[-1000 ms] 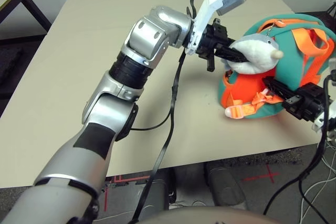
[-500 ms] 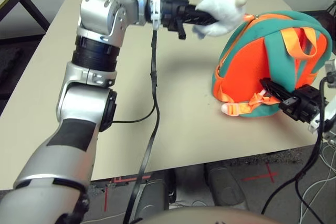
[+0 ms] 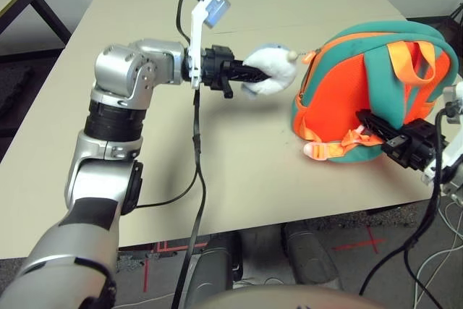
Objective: Put the pencil case into the backpack and zip it.
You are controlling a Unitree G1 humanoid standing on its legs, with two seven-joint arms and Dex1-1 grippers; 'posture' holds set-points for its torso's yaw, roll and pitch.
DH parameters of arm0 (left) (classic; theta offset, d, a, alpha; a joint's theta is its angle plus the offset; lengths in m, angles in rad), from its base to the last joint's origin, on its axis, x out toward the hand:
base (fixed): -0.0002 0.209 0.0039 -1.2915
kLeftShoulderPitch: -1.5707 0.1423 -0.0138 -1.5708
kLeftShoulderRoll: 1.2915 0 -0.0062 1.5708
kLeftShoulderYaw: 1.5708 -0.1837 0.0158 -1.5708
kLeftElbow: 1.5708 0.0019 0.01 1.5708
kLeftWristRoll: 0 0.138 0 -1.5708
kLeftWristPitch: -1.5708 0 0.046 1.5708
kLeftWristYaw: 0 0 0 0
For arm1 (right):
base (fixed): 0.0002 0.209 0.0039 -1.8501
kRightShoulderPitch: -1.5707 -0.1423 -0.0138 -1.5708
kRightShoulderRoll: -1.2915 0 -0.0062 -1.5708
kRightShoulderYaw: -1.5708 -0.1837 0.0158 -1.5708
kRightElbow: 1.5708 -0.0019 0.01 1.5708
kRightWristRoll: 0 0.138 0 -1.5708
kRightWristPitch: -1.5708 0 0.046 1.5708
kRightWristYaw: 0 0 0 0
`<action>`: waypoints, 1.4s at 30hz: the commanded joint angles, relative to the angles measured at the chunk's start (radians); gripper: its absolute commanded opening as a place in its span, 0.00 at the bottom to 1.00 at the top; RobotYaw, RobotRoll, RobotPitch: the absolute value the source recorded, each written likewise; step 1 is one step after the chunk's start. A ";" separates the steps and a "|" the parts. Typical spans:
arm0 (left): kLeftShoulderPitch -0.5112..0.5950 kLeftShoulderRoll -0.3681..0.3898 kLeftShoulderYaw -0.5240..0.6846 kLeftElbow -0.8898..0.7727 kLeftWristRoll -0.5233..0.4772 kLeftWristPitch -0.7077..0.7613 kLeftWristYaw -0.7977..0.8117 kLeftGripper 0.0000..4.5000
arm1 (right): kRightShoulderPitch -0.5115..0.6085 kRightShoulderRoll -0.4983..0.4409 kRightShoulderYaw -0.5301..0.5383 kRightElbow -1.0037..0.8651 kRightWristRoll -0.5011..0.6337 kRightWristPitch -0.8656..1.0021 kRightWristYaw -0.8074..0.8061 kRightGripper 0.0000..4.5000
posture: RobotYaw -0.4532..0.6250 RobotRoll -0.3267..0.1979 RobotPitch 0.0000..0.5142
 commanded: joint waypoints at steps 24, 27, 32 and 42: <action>0.162 -0.002 0.182 -0.151 -0.143 0.112 0.038 0.49 | 0.122 0.047 -0.156 -0.004 0.172 0.005 0.064 0.62 | 0.19 0.62 0.24; 0.180 0.096 0.392 -0.209 -0.297 0.332 0.048 0.71 | 0.224 -0.015 -0.291 0.029 0.381 0.037 0.052 0.83 | 0.19 0.62 0.23; 0.227 0.172 0.591 -0.127 -0.287 0.378 0.180 1.00 | 0.337 -0.102 -0.480 0.182 0.419 0.095 0.143 1.00 | 0.23 0.62 0.22; 0.443 0.101 0.646 0.107 0.114 -0.330 0.613 1.00 | 0.074 -0.172 -0.337 0.678 -0.068 -0.062 0.372 1.00 | 0.32 0.62 0.17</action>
